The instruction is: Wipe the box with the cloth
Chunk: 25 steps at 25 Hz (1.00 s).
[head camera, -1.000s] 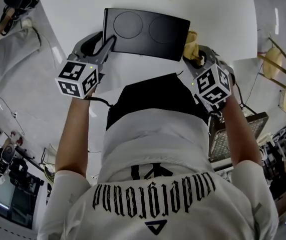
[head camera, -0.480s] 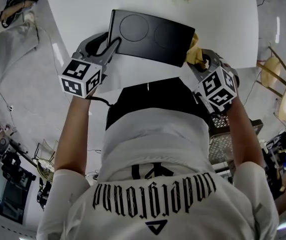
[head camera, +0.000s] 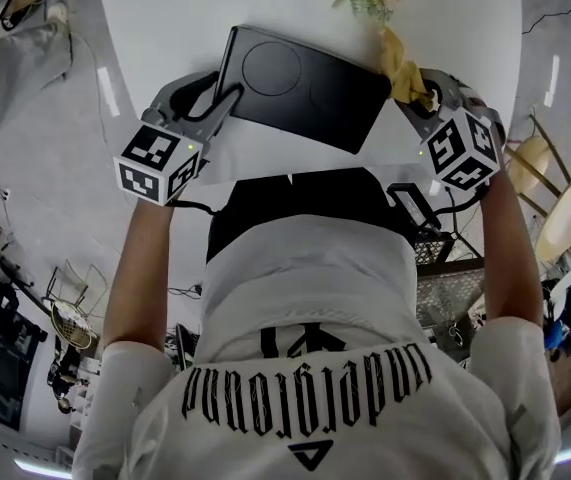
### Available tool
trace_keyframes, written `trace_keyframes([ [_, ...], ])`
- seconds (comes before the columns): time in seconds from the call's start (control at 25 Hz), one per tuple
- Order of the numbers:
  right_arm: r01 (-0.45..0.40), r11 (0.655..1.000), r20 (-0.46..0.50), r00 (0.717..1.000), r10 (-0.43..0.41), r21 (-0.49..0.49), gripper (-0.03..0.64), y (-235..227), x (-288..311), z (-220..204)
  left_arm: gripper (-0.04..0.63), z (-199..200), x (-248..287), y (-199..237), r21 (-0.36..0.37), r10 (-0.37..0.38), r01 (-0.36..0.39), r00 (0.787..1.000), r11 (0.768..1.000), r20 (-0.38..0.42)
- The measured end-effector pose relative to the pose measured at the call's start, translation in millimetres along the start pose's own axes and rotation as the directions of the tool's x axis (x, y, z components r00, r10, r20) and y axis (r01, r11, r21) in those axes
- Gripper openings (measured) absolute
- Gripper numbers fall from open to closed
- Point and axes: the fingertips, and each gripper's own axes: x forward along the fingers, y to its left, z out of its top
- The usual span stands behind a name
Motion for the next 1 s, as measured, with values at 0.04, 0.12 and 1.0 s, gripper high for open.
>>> trace_keyframes([
  [0.04,-0.03,0.996,-0.024,0.999,0.028,-0.09,0.115,1.3,-2.4,-2.7,0.16,1.2,-0.1,-3.5,-0.003,0.002,-0.002,1.0,1.0,0.001],
  [0.12,-0.099,0.952,-0.092,0.993,0.076,-0.289,0.115,0.1,-4.6,-5.5,0.16,2.2,-0.5,-6.6,-0.011,0.008,-0.008,1.0,1.0,0.006],
  [1.0,-0.2,0.424,-0.164,0.979,0.12,-0.883,0.115,-23.1,80.2,201.0,0.158,-12.4,-20.2,-18.5,-0.045,0.027,-0.024,0.998,0.999,0.054],
])
